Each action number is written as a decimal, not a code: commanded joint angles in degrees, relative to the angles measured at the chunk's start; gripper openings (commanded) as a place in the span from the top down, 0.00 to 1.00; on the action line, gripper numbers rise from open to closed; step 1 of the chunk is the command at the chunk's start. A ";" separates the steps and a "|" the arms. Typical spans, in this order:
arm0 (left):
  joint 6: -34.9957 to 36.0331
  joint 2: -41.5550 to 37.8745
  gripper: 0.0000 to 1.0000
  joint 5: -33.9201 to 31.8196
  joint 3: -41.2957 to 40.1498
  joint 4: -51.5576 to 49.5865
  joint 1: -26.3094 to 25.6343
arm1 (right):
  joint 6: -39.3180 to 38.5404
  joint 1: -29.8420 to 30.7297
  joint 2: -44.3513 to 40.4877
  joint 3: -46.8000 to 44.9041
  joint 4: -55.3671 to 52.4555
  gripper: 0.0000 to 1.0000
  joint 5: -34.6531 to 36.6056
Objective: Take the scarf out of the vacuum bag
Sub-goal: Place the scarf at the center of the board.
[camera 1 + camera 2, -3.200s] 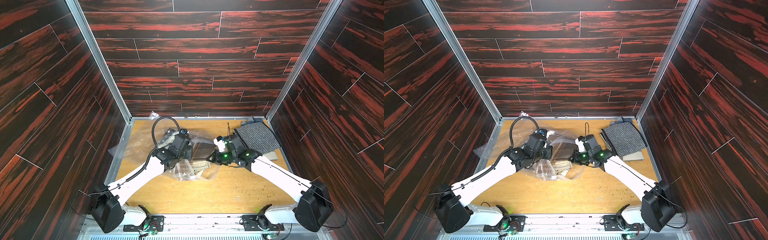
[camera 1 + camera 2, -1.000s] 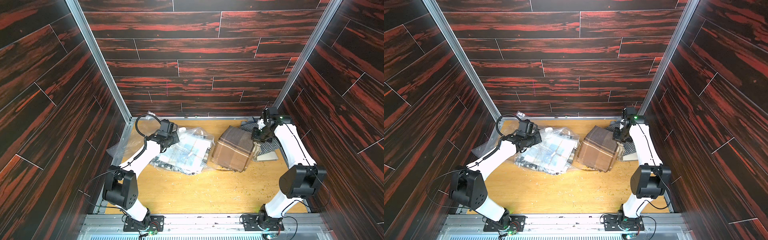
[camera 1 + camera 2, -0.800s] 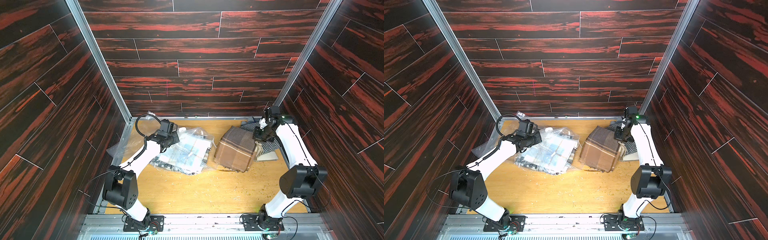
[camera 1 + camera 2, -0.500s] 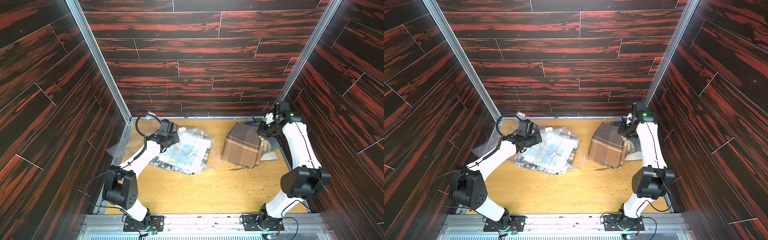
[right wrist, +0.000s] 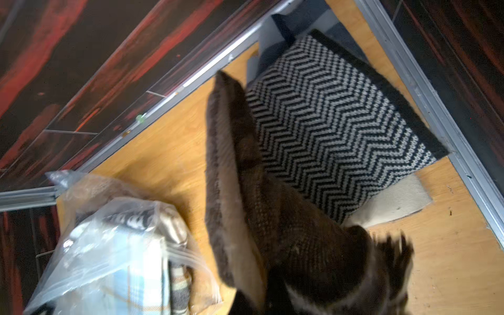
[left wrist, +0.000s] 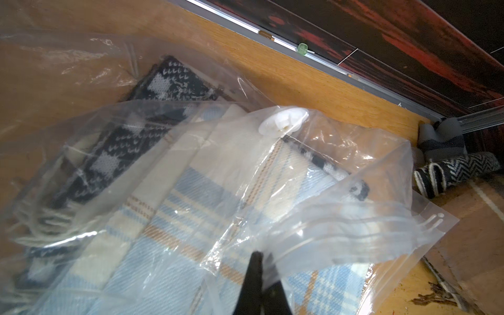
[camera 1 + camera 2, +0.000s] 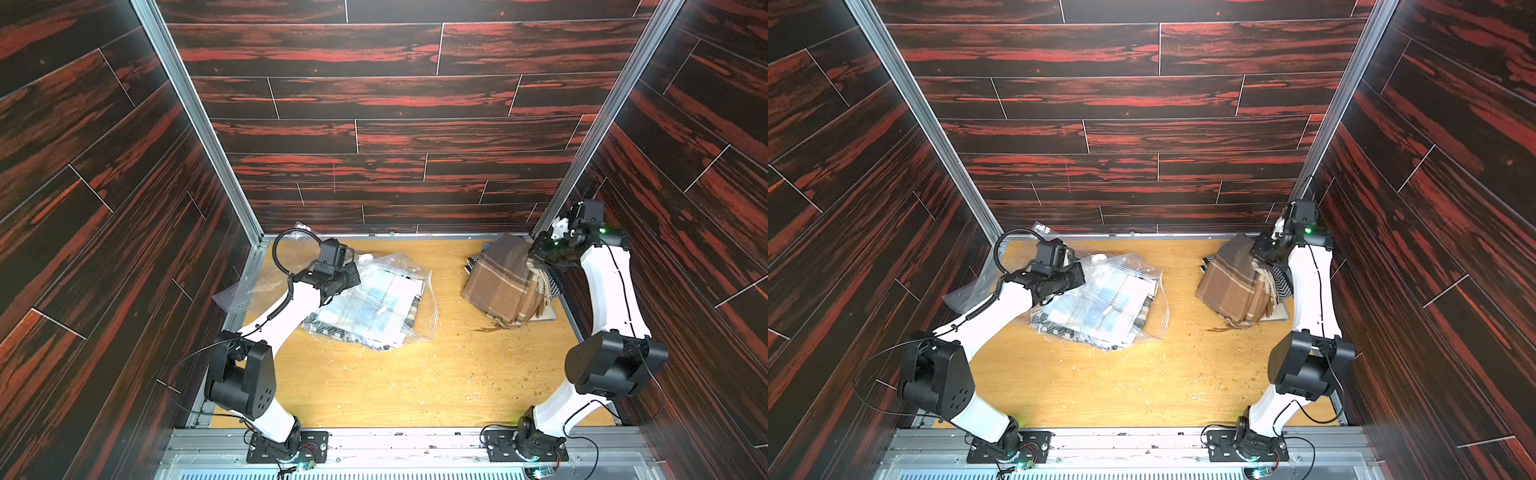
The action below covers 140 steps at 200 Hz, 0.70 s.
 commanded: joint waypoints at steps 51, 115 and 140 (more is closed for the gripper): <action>0.88 -4.31 1.00 2.26 -0.87 2.57 -0.60 | 1.30 -4.55 3.02 -4.39 9.78 1.00 1.90; 3.33 -8.11 1.00 2.07 0.00 0.50 -5.19 | 2.39 -7.65 6.87 -5.11 13.95 0.99 0.80; 4.69 -9.67 1.00 2.67 -0.10 -1.09 -7.17 | 1.99 -8.76 8.71 -4.89 14.36 0.99 0.79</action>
